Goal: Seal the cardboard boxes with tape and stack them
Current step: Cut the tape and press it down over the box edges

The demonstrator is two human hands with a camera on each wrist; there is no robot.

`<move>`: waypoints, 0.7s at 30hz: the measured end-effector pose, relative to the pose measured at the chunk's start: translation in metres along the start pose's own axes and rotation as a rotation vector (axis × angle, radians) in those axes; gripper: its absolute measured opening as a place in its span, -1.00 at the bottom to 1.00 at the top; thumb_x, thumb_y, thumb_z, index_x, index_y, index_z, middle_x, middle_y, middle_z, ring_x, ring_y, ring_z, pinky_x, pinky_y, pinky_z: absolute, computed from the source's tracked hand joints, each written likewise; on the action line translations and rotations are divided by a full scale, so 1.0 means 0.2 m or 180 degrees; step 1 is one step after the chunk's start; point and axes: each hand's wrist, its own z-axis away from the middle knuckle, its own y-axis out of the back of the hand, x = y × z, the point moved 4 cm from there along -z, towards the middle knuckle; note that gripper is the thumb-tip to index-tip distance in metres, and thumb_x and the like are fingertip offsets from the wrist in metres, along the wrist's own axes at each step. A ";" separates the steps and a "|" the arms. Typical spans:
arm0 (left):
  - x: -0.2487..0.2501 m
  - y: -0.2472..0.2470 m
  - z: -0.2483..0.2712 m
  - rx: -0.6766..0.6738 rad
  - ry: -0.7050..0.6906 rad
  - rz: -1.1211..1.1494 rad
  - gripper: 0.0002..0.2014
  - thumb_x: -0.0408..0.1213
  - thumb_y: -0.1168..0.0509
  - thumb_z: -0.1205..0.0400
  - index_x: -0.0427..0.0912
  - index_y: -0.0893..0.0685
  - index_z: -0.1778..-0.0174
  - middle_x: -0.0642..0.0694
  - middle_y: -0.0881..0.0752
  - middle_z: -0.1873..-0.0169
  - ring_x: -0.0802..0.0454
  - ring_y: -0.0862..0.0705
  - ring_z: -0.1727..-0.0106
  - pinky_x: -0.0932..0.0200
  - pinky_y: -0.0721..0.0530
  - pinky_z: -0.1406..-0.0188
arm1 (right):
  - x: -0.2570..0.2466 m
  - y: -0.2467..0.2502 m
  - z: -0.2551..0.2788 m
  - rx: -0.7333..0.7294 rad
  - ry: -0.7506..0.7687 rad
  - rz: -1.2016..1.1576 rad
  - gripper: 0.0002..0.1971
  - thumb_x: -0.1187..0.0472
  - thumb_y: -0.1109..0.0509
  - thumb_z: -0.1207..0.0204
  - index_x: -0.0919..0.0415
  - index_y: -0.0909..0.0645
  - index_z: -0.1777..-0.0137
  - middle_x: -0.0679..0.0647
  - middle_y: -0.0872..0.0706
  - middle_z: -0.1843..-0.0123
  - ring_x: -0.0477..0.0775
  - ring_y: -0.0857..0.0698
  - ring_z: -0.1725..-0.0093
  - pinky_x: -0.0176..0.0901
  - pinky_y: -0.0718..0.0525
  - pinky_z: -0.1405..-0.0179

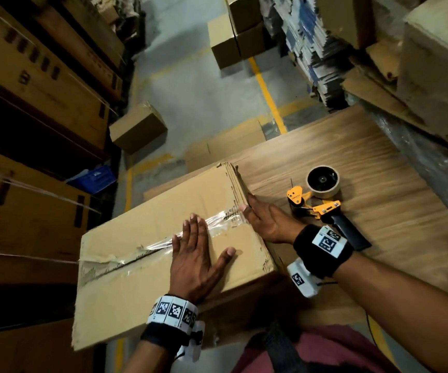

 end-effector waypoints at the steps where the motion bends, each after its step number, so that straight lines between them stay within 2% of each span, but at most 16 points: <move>1: 0.02 0.01 -0.01 0.0007 -0.0051 -0.0054 0.13 0.67 0.53 -0.47 -0.07 0.36 -0.83 0.02 0.45 -0.78 0.10 0.50 -0.77 -0.09 0.38 -0.80 | 0.01 0.02 -0.03 0.0047 0.0073 -0.0023 -0.25 -0.39 0.07 -0.72 0.14 -0.39 -0.66 0.32 -0.67 -0.47 0.33 -0.64 -0.46 0.26 -0.56 -0.50; 2: 0.03 0.01 -0.02 0.0013 -0.0076 -0.0126 0.13 0.67 0.54 -0.47 -0.08 0.36 -0.83 0.01 0.45 -0.78 0.10 0.49 -0.77 -0.09 0.36 -0.80 | 0.03 0.04 -0.06 0.0070 0.0126 0.0043 -0.19 -0.49 0.11 -0.65 0.07 -0.39 -0.64 0.28 -0.71 -0.42 0.30 -0.67 -0.41 0.26 -0.61 -0.46; 3: 0.04 0.01 -0.03 0.0030 -0.0124 -0.0146 0.13 0.66 0.54 -0.48 -0.09 0.36 -0.83 0.00 0.45 -0.78 0.10 0.48 -0.77 -0.09 0.34 -0.81 | 0.04 0.06 -0.08 0.0066 0.0145 0.0157 -0.19 -0.50 0.12 -0.64 0.03 -0.37 -0.66 0.26 -0.71 -0.43 0.29 -0.67 -0.42 0.24 -0.61 -0.45; 5: 0.06 0.01 -0.04 0.0007 -0.0126 -0.0027 0.12 0.65 0.53 -0.49 -0.09 0.35 -0.83 0.01 0.45 -0.78 0.12 0.48 -0.77 -0.09 0.31 -0.81 | 0.00 0.11 -0.06 0.0007 0.0070 0.0344 -0.28 -0.35 0.04 -0.75 0.08 -0.28 -0.75 0.29 -0.66 -0.51 0.31 -0.62 -0.50 0.22 -0.57 -0.49; 8: 0.07 -0.01 -0.03 0.0050 -0.0083 0.0024 0.11 0.65 0.50 -0.51 -0.07 0.33 -0.84 0.02 0.44 -0.79 0.13 0.47 -0.78 -0.09 0.33 -0.81 | -0.05 0.14 -0.03 -0.0079 0.0122 0.0405 -0.40 -0.16 -0.01 -0.84 0.18 -0.28 -0.74 0.31 -0.65 -0.52 0.33 -0.61 -0.50 0.23 -0.56 -0.48; 10: 0.06 0.00 -0.04 0.0013 -0.0042 0.0141 0.11 0.67 0.43 -0.52 -0.05 0.28 -0.85 0.04 0.38 -0.80 0.14 0.40 -0.80 -0.12 0.29 -0.82 | -0.05 0.13 -0.04 -0.0107 0.0125 0.0434 -0.36 -0.24 0.04 -0.81 0.14 -0.27 -0.74 0.29 -0.64 -0.53 0.31 -0.61 -0.51 0.21 -0.57 -0.49; 12: 0.06 0.05 -0.05 0.0003 -0.0023 0.0200 0.14 0.69 0.42 -0.50 -0.06 0.20 -0.86 0.04 0.29 -0.82 0.14 0.30 -0.82 -0.13 0.26 -0.83 | -0.04 0.12 -0.05 -0.0071 0.0106 0.0437 -0.23 -0.37 0.08 -0.72 0.08 -0.21 -0.78 0.27 -0.63 -0.56 0.31 -0.60 -0.53 0.15 -0.56 -0.49; 13: 0.07 0.06 -0.06 -0.0001 -0.0043 0.0182 0.15 0.69 0.43 -0.49 -0.07 0.19 -0.86 0.03 0.27 -0.82 0.12 0.29 -0.83 -0.12 0.26 -0.83 | -0.03 0.11 -0.06 -0.0079 0.0099 0.0431 -0.25 -0.34 0.05 -0.73 0.08 -0.20 -0.79 0.26 -0.62 -0.57 0.31 -0.59 -0.54 0.10 -0.55 -0.49; 16: 0.09 0.04 -0.04 0.0020 -0.0196 0.0093 0.15 0.68 0.43 -0.49 -0.09 0.30 -0.84 -0.03 0.37 -0.81 0.08 0.39 -0.81 -0.15 0.24 -0.83 | -0.06 0.12 -0.03 -0.0138 0.0086 0.0471 -0.45 -0.06 -0.05 -0.87 0.13 -0.23 -0.78 0.24 -0.60 -0.59 0.28 -0.57 -0.56 -0.16 -0.48 -0.38; 17: 0.09 0.02 -0.03 0.0040 -0.0229 0.0050 0.14 0.68 0.44 -0.49 -0.08 0.33 -0.84 -0.01 0.40 -0.80 0.09 0.42 -0.80 -0.17 0.24 -0.82 | -0.05 0.13 -0.03 -0.0132 0.0100 0.0494 -0.47 -0.04 -0.05 -0.87 0.11 -0.24 -0.78 0.22 -0.61 -0.58 0.28 -0.58 -0.55 -0.17 -0.47 -0.37; 19: 0.08 -0.03 -0.03 0.0090 -0.0226 0.0038 0.11 0.66 0.47 -0.51 -0.06 0.34 -0.84 0.03 0.42 -0.80 0.12 0.44 -0.79 -0.18 0.24 -0.82 | -0.05 0.13 -0.03 -0.0062 0.0219 0.0594 -0.46 -0.11 -0.02 -0.85 0.03 -0.25 -0.77 0.19 -0.64 -0.56 0.30 -0.61 -0.52 -0.03 -0.55 -0.41; 21: 0.02 -0.05 -0.02 0.0129 -0.0129 0.0097 0.08 0.64 0.47 -0.53 -0.04 0.32 -0.84 0.07 0.41 -0.80 0.15 0.44 -0.79 -0.17 0.24 -0.82 | -0.04 0.13 -0.04 -0.0016 0.0231 0.0732 -0.43 -0.20 0.01 -0.83 -0.02 -0.26 -0.77 0.18 -0.66 -0.55 0.33 -0.63 -0.49 0.08 -0.61 -0.36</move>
